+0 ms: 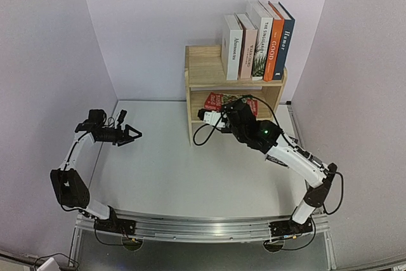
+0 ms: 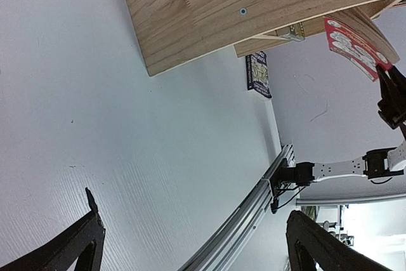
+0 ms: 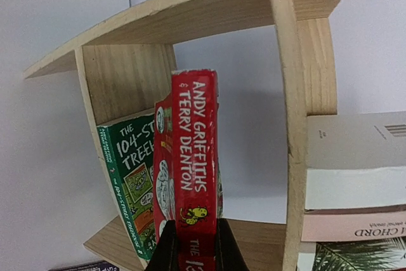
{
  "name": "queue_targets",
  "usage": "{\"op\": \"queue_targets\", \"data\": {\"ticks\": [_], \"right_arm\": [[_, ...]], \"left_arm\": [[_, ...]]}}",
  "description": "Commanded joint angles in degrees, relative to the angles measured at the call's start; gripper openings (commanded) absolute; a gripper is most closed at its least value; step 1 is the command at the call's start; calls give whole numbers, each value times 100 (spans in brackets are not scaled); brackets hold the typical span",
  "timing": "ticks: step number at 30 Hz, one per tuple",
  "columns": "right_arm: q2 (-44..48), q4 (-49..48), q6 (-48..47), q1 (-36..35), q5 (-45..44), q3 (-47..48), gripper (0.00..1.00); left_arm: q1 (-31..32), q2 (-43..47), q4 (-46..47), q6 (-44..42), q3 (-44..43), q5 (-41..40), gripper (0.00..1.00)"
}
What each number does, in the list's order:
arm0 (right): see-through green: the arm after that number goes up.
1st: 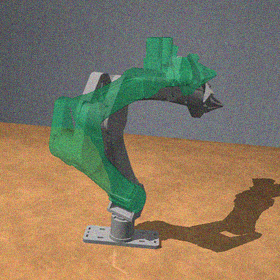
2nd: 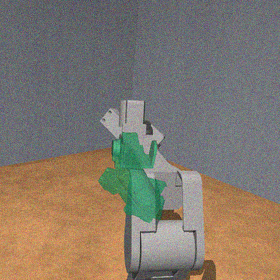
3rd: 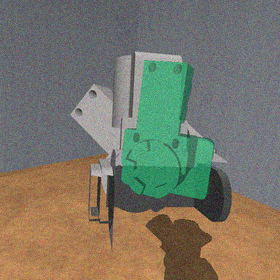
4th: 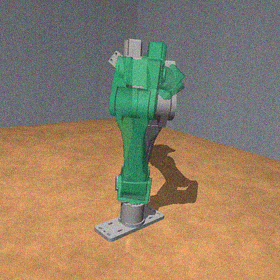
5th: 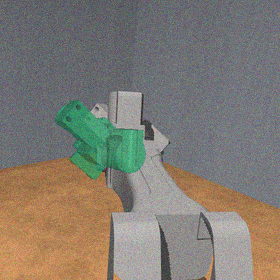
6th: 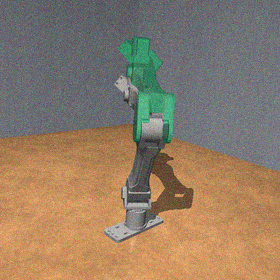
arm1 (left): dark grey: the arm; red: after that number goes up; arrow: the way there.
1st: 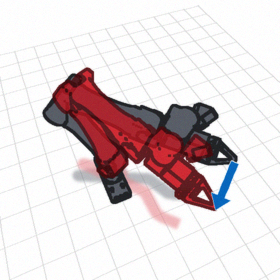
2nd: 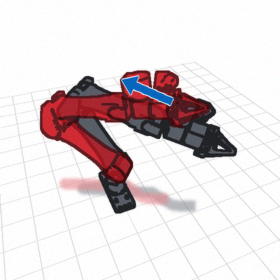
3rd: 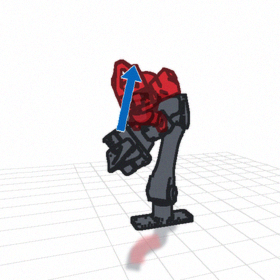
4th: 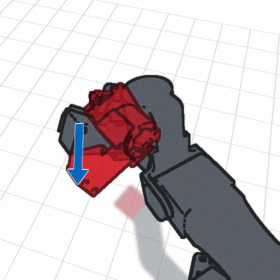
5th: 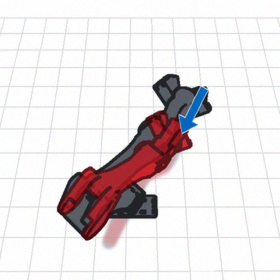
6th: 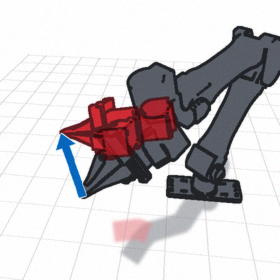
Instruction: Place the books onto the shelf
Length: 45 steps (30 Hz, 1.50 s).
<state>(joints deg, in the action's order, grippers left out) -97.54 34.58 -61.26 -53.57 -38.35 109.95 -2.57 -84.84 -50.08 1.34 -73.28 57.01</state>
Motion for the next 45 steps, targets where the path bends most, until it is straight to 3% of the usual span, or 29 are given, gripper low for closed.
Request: {"op": "queue_targets", "data": {"ticks": [1,15,26,35,45], "right_arm": [[-188,-991,-891,423,359,-101,0],[-898,-1556,-1248,969,881,-228,0],[-740,-931,-1119,1178,1497,-590,0],[-556,-760,-1522,1531,2110,-838,0],[-417,-730,-1751,1713,2559,-993,0]], "left_arm": [[9,-13,-136,-125,-196,-17,100],[7,-28,-214,-337,-222,18,100],[10,-88,-284,-431,-237,15,100],[6,-91,-1061,-1461,-321,252,100],[10,-221,-1120,-1511,-371,93,100]]}}
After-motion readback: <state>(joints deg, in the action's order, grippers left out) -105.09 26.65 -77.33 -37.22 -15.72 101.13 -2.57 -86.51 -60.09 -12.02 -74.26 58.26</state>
